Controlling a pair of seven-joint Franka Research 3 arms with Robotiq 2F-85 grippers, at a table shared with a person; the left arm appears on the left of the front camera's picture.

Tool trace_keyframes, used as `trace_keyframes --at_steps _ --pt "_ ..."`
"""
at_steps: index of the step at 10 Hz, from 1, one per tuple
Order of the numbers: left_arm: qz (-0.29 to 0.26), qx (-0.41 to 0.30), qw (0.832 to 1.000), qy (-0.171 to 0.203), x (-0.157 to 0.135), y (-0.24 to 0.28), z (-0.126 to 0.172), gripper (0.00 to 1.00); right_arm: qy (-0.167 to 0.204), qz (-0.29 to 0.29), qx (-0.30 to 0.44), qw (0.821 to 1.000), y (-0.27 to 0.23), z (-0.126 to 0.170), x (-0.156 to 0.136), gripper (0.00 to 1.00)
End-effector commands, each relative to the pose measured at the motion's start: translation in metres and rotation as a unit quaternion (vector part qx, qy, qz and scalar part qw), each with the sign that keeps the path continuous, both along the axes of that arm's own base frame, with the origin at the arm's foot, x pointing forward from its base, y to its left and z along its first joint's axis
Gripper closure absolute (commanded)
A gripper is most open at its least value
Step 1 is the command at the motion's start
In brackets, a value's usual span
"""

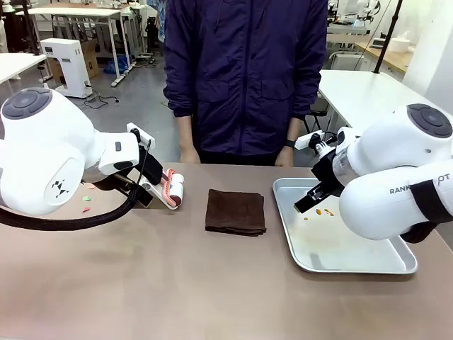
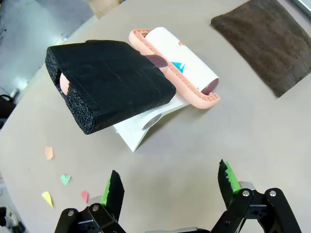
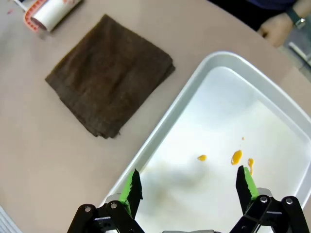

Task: Clean the surface of the table.
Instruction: Hold the Lint Roller with your left hand and the towel with your right hand.

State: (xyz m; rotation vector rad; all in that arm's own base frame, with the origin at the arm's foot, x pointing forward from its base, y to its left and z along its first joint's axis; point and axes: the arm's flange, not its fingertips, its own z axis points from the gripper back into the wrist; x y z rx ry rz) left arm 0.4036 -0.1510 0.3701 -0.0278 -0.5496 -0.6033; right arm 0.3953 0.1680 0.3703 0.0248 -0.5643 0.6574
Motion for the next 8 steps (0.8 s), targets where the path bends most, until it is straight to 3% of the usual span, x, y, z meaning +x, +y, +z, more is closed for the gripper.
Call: trace_keyframes --at_steps 1,8 --pt "0.000 0.000 1.000 0.000 0.0000 0.0000 0.0001 0.00 0.000 0.000 0.000 1.000 -0.0001 0.0001 0.0000 0.00" --pt "0.000 0.000 1.000 0.000 0.0000 0.0000 0.0001 0.00 0.000 0.000 0.000 1.000 -0.0001 0.0001 0.0000 0.00"
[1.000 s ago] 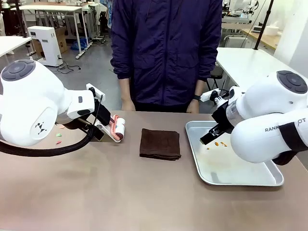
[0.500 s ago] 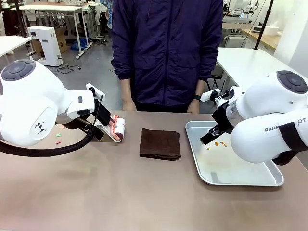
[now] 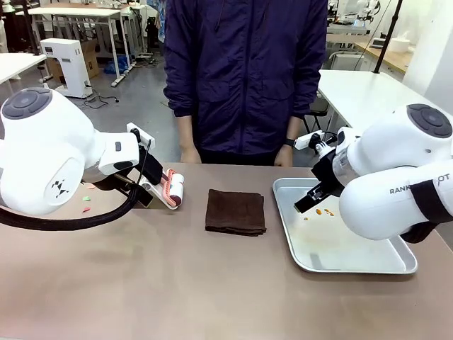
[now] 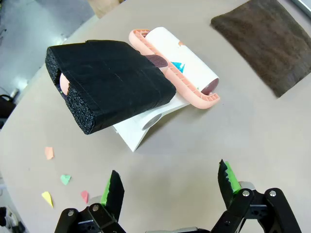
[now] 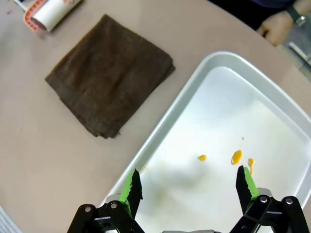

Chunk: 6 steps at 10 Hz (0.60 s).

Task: Clean the surface of the table.
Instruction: Hold the Lint Roller with your left hand and the towel with your right hand.

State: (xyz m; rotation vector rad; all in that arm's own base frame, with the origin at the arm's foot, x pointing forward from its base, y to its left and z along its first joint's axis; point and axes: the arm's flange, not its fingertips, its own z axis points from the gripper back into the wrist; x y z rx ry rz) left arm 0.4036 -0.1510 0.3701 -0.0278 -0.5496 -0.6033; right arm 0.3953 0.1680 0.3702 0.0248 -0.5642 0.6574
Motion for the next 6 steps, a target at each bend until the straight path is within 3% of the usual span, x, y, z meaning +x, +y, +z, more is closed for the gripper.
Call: trace_keyframes --at_steps 1,4,6 --pt "0.000 0.000 1.000 0.000 0.000 0.000 0.000 0.00 0.000 0.000 0.000 1.000 0.000 0.000 0.000 0.00" --pt "0.000 0.000 1.000 0.000 0.000 0.000 0.000 0.00 0.000 0.000 0.000 1.000 0.000 0.000 0.000 0.00" --pt "0.071 -0.039 0.988 0.128 -0.011 0.000 0.014 0.00 0.102 -0.018 0.019 0.994 -0.012 0.017 -0.011 0.00"
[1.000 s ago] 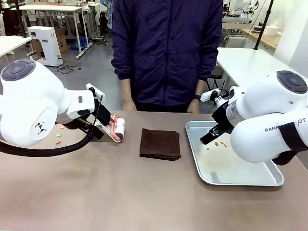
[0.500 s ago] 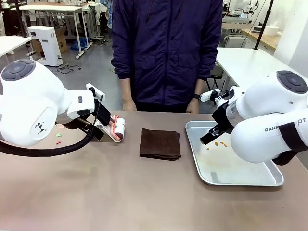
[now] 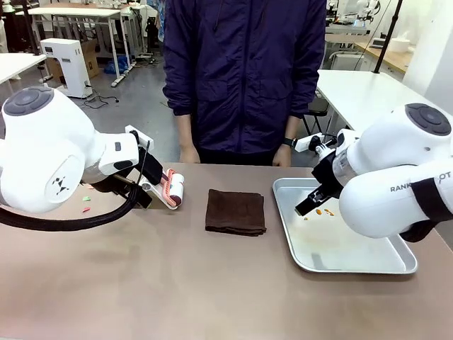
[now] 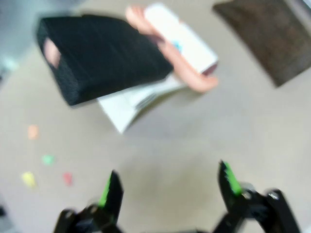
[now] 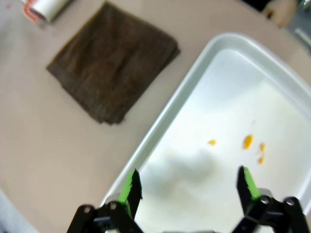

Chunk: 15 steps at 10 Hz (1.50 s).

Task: Clean the surface of the table.
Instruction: Hold the Lint Roller with your left hand and the towel with your right hand.

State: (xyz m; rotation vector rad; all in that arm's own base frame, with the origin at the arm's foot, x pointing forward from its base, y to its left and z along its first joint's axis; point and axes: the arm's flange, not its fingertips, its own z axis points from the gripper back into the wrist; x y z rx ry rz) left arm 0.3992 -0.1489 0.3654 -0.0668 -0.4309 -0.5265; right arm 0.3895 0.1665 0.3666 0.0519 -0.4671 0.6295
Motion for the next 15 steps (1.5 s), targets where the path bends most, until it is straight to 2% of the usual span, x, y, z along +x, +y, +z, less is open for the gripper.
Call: trace_keyframes --at_steps 1,2,3,4,6,7,8,9,10,11,12,13,14,15 --pt "0.082 -0.052 0.989 0.111 -0.014 0.001 0.029 0.00 0.102 -0.039 0.051 0.993 -0.026 0.037 -0.013 0.00" --pt "0.094 -0.089 0.982 0.139 -0.021 0.006 0.038 0.00 0.136 -0.075 0.083 0.984 -0.040 0.050 -0.020 0.00" --pt "0.084 -0.157 0.969 0.170 -0.026 0.014 0.050 0.00 0.162 -0.102 0.118 0.974 -0.056 0.061 -0.029 0.00" --pt "0.088 -0.218 0.955 0.179 -0.033 0.032 0.063 0.00 0.188 -0.119 0.155 0.963 -0.075 0.069 -0.038 0.00" --pt "0.097 -0.320 0.929 0.159 -0.052 0.090 0.094 0.00 0.210 -0.169 0.263 0.926 -0.132 0.081 -0.061 0.00" --pt "0.125 -0.349 0.919 0.133 -0.064 0.124 0.103 0.00 0.200 -0.180 0.329 0.905 -0.166 0.084 -0.075 0.00" --pt "0.153 -0.378 0.906 0.115 -0.074 0.162 0.107 0.00 0.181 -0.208 0.394 0.877 -0.201 0.083 -0.087 0.00" --pt "0.185 -0.401 0.892 0.099 -0.083 0.199 0.105 0.00 0.162 -0.238 0.444 0.848 -0.234 0.078 -0.097 0.00" --pt "0.225 -0.420 0.875 0.092 -0.087 0.244 0.095 0.00 0.140 -0.273 0.500 0.810 -0.271 0.070 -0.103 0.00" --pt "0.257 -0.425 0.864 0.082 -0.091 0.284 0.085 0.00 0.134 -0.285 0.535 0.784 -0.297 0.060 -0.103 0.00" --pt "0.273 -0.446 0.848 0.086 -0.070 0.326 0.078 0.00 0.118 -0.314 0.562 0.756 -0.311 0.051 -0.104 0.00" --pt "0.283 -0.463 0.835 0.087 -0.041 0.357 0.076 0.00 0.106 -0.338 0.579 0.735 -0.312 0.041 -0.109 0.00" --pt "0.293 -0.483 0.820 0.088 -0.023 0.363 0.071 0.00 0.091 -0.345 0.596 0.719 -0.310 0.034 -0.114 0.00" --pt "0.309 -0.496 0.808 0.080 -0.040 0.351 0.058 0.00 0.094 -0.346 0.593 0.721 -0.315 0.030 -0.114 0.00"
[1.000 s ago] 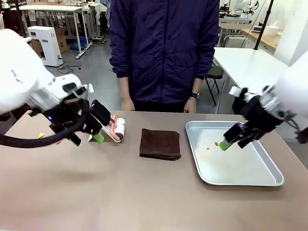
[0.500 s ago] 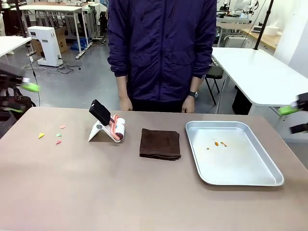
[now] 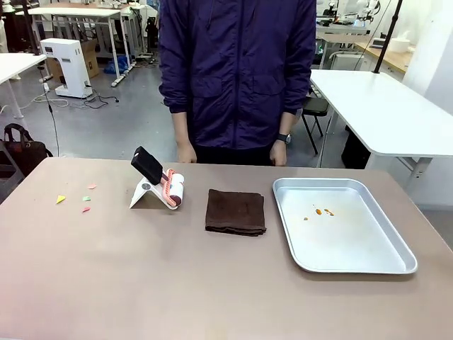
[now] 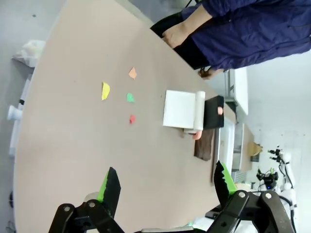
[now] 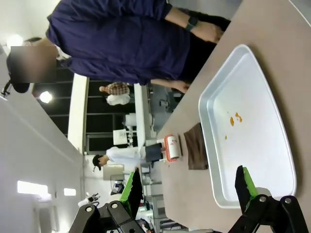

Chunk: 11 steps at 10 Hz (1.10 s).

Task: Clean the surface of the table.
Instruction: Hold the Lint Roller with your left hand and the towel with your right hand.

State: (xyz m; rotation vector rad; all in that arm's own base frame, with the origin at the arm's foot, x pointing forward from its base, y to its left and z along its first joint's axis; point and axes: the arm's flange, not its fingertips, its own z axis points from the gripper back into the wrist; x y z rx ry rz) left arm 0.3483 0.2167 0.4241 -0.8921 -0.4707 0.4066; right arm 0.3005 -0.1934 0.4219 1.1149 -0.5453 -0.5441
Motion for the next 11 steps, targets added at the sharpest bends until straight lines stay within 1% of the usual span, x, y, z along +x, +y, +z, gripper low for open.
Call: trace_keyframes --at_steps 1,2,3,4,10,11 --pt "0.028 -0.034 0.999 -0.021 -0.030 -0.034 -0.018 0.00 -0.019 0.020 -0.013 1.000 0.035 -0.027 -0.021 0.00" --pt "0.074 -0.043 0.996 -0.029 -0.078 -0.071 -0.033 0.00 -0.011 0.043 -0.032 0.999 0.025 -0.027 -0.015 0.00" --pt "0.093 -0.047 0.994 -0.039 -0.116 -0.077 -0.052 0.00 -0.006 0.054 -0.057 0.997 0.017 -0.026 -0.012 0.00" --pt "0.034 -0.034 0.999 0.003 -0.021 -0.027 -0.025 0.00 0.000 0.018 -0.009 1.000 0.006 -0.014 0.005 0.00" --pt "0.034 -0.034 0.999 0.003 -0.021 -0.027 -0.025 0.00 0.000 0.018 -0.009 1.000 0.006 -0.014 0.005 0.00" --pt "0.034 -0.034 0.999 0.003 -0.021 -0.027 -0.025 0.00 0.004 0.023 -0.019 1.000 0.005 -0.017 0.002 0.00"
